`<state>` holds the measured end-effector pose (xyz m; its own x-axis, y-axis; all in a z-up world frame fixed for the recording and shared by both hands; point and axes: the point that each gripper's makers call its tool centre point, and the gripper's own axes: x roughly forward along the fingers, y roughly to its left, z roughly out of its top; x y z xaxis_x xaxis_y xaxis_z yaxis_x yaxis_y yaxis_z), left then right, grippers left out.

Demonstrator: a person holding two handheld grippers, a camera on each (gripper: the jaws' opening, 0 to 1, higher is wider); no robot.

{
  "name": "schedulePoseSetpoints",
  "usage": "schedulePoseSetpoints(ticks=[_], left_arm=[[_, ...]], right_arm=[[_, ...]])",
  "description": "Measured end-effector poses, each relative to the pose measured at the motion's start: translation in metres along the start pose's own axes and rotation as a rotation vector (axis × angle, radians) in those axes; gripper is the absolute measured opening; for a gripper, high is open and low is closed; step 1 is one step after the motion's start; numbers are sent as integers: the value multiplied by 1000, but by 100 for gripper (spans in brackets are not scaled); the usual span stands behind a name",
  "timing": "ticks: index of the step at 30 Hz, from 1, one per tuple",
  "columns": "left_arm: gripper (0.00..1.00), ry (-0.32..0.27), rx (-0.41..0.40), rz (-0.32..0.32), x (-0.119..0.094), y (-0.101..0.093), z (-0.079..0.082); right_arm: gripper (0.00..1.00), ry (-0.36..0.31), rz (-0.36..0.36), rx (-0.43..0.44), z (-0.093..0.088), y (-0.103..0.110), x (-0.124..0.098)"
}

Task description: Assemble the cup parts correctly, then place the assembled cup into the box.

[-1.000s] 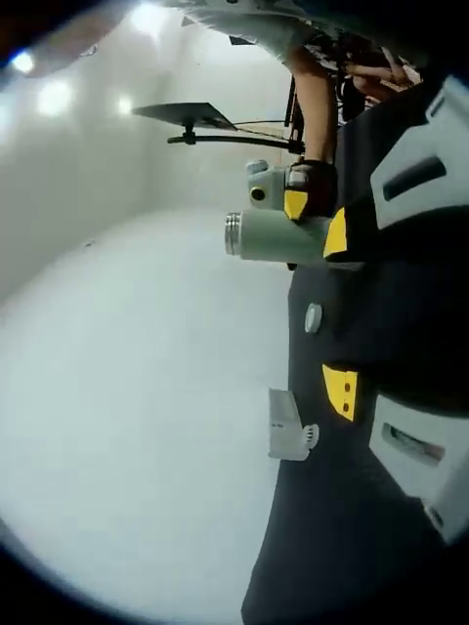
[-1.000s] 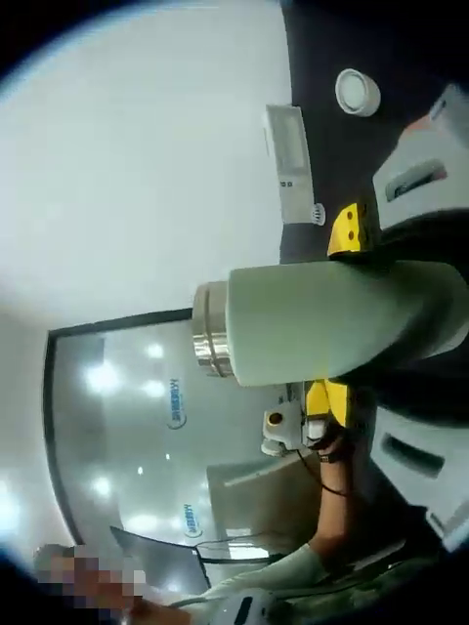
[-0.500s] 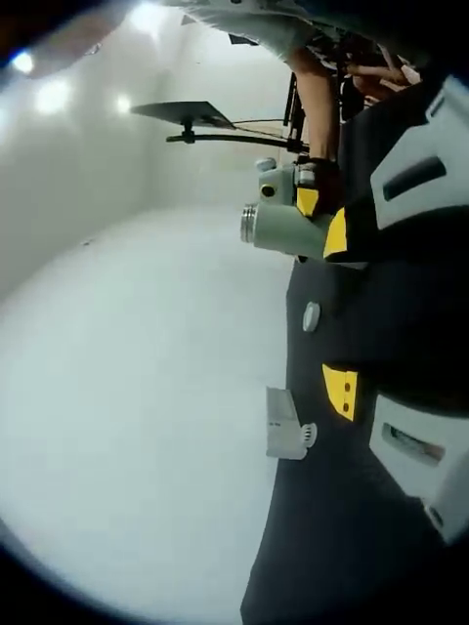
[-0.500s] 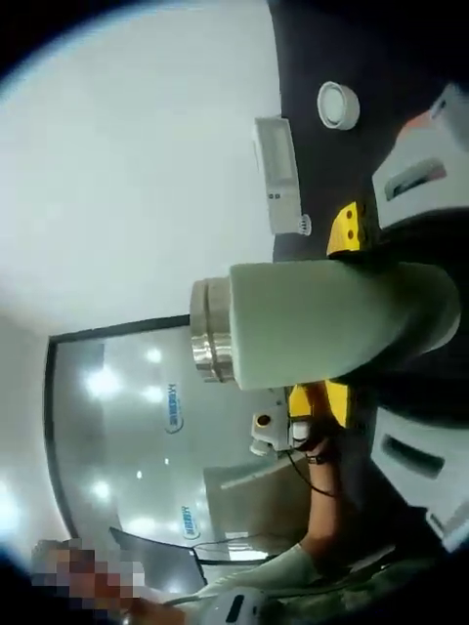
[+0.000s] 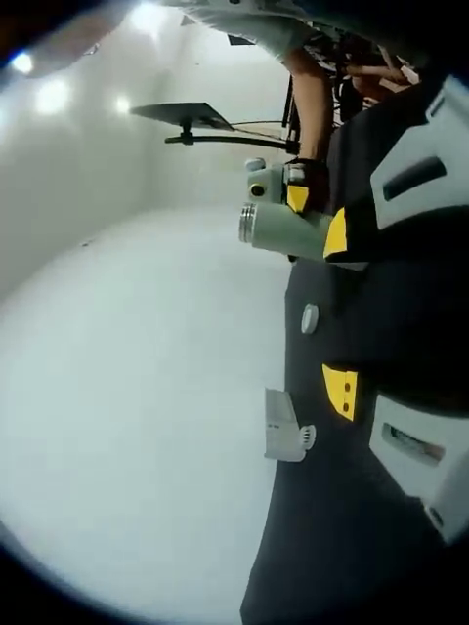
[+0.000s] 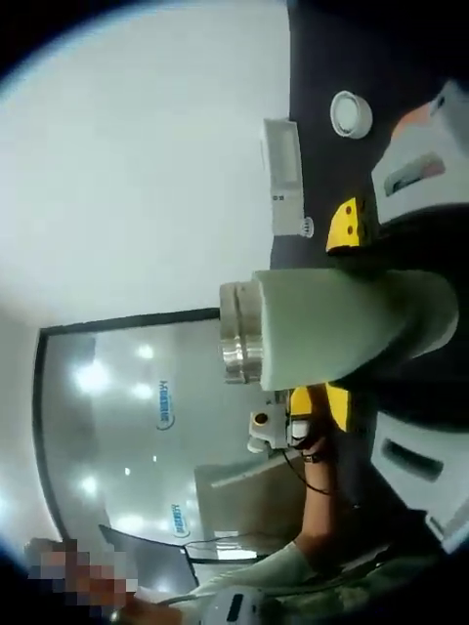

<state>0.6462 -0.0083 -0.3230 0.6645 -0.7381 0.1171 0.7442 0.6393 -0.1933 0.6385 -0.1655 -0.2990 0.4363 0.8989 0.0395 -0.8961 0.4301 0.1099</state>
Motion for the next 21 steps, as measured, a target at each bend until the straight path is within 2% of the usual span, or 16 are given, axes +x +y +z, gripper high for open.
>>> schedulePoseSetpoints(ticks=[3,4,6,9,12,13,14,15,17,18,19,20,21], left_arm=[[44,18,-34,21,4,8,-2],[44,21,-68,34,5,12,-2],[44,22,-61,51,9,18,0],[44,76,-15,104,21,35,-2],[43,99,-25,164,37,54,0],[42,103,-46,193,43,65,1],[41,108,-65,225,48,77,2],[41,104,-51,274,56,88,3],[41,104,-9,304,67,95,1],[41,108,1,308,72,98,-1],[40,113,-2,313,79,109,-3],[38,126,2,322,84,115,-7],[36,129,5,337,88,116,-11]], right_arm=[[57,-29,80,49,9,11,-15],[57,-37,77,46,11,10,-22],[57,-82,90,73,18,9,-35],[55,-111,59,93,18,-3,-51],[52,-141,49,149,15,-13,-65],[53,-165,44,163,16,-16,-71],[52,-219,37,195,20,-22,-79],[52,-248,31,218,20,-25,-84],[50,-289,3,241,18,-33,-92],[47,-287,-23,261,13,-39,-94],[43,-262,-49,250,7,-42,-95],[40,-248,-76,221,7,-46,-94],[40,-268,-73,217,12,-45,-94]])
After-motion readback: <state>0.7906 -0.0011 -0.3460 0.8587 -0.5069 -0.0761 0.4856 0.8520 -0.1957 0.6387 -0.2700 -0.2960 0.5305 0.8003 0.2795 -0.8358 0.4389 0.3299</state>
